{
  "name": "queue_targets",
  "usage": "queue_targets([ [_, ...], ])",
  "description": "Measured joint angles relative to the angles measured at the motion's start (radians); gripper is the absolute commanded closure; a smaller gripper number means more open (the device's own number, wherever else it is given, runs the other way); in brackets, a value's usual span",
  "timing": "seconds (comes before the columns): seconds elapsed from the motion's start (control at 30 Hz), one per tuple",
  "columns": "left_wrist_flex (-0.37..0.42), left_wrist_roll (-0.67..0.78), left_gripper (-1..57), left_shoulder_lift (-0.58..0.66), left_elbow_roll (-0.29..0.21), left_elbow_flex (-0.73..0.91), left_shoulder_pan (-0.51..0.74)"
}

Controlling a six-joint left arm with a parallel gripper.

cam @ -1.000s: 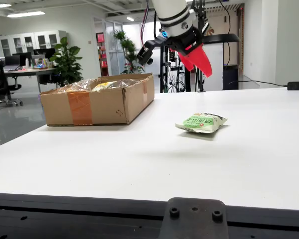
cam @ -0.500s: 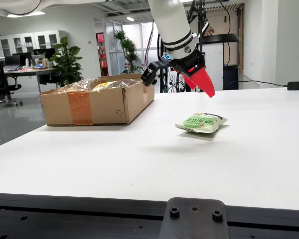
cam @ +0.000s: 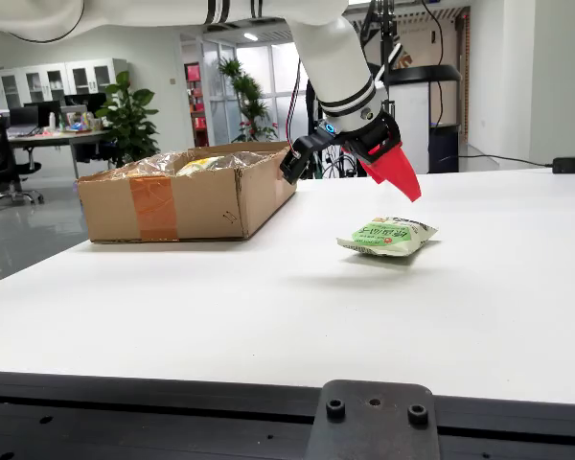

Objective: Grasp a snack and put it in the bin.

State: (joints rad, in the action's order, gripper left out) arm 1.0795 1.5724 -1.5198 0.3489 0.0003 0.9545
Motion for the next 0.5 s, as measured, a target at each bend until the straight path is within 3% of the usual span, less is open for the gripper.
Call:
queue_targets([
  [0.5, -0.02, -0.001, 10.6, -0.018, 0.041, 0.046, -0.001],
])
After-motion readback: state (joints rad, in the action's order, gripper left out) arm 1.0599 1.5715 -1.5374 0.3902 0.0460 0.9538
